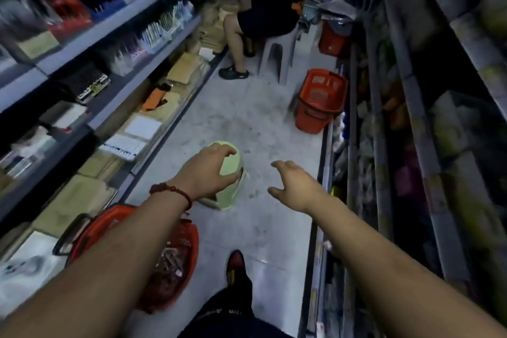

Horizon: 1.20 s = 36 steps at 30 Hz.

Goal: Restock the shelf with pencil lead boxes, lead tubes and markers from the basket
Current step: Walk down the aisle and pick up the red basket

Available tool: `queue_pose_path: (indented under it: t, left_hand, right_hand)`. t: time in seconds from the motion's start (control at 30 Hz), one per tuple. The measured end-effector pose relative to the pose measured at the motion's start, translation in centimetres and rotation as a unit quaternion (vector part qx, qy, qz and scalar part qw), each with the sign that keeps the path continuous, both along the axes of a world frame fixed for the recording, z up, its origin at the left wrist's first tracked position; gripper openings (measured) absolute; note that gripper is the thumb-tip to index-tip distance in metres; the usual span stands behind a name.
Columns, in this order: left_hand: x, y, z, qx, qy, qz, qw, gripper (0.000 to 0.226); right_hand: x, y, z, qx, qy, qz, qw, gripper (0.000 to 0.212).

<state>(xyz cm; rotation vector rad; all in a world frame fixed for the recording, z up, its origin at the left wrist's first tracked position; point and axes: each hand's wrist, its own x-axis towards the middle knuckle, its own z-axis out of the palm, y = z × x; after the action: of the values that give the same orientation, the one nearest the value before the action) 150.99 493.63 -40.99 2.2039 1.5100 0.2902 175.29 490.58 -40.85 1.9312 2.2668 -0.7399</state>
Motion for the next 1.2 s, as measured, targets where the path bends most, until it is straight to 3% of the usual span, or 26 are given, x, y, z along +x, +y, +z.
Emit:
queue_pose_path:
  t: [0.23, 0.43, 0.67, 0.9, 1.1, 1.2]
  left_hand:
    - [-2.7, 19.8, 2.3, -0.026, 0.026, 0.050, 0.998, 0.066]
    - [-6.3, 32.4, 0.8, -0.018, 0.019, 0.167, 0.986, 0.063]
    - [-10.5, 38.7, -0.2, -0.058, 0.019, 0.406, 0.912, 0.066]
    - [-12.3, 34.0, 2.0, -0.036, -0.001, 0.622, 0.782, 0.067]
    - [-12.6, 25.8, 2.2, -0.039, -0.013, 0.710, 0.703, 0.065]
    - [-12.9, 20.3, 1.8, -0.055, -0.013, 0.736, 0.675, 0.067]
  right_hand:
    - [-3.1, 23.3, 1.7, 0.007, 0.016, 0.083, 0.996, 0.072]
    - [-8.2, 41.8, 0.1, -0.002, 0.026, 0.216, 0.976, 0.073]
    - [-17.5, 57.8, -0.5, -0.022, 0.023, 0.418, 0.908, 0.070]
    - [-28.0, 58.7, 2.1, -0.020, 0.009, 0.623, 0.782, 0.067]
    - [-34.5, 51.7, 1.7, -0.026, 0.002, 0.718, 0.696, 0.071]
    - [-37.3, 46.8, 1.5, -0.020, 0.013, 0.743, 0.669, 0.069]
